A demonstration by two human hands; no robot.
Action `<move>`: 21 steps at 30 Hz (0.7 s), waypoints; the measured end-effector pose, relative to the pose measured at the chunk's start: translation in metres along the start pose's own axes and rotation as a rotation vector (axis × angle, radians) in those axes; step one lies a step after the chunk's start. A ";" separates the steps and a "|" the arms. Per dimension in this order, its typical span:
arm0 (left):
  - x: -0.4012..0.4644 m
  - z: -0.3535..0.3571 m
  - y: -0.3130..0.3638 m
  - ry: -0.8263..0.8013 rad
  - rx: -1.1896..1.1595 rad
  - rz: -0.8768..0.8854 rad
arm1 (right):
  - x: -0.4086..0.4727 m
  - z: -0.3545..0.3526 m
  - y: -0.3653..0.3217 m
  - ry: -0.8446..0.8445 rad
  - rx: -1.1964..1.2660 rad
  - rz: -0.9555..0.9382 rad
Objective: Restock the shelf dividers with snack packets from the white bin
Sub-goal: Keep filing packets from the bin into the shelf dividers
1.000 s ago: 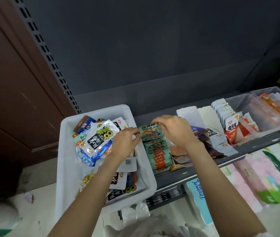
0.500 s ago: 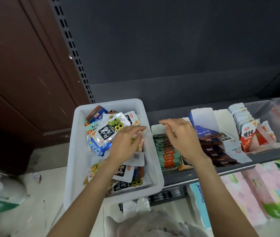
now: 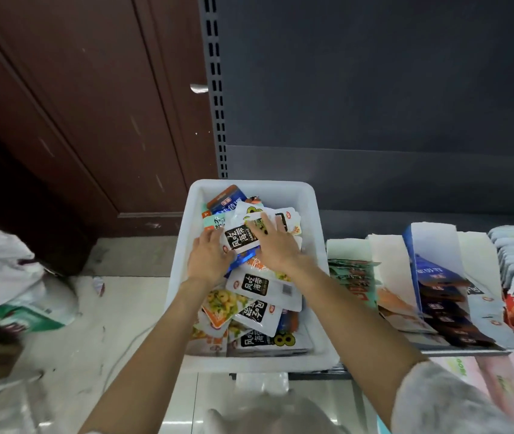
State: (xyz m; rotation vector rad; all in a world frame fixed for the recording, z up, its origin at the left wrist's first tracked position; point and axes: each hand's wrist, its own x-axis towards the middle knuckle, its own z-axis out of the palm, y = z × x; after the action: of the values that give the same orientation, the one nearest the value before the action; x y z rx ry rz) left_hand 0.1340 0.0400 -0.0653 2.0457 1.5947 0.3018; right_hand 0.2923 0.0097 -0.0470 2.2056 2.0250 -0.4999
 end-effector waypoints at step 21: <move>-0.074 -0.008 0.051 0.075 -0.758 -0.123 | -0.115 0.001 -0.029 0.524 0.156 -0.125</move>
State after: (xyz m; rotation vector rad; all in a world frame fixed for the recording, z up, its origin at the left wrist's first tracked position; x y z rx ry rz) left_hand 0.1523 -0.0369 -0.0212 1.3602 1.3492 0.8037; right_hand 0.2570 -0.0970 -0.0087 2.5177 2.4567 -0.0893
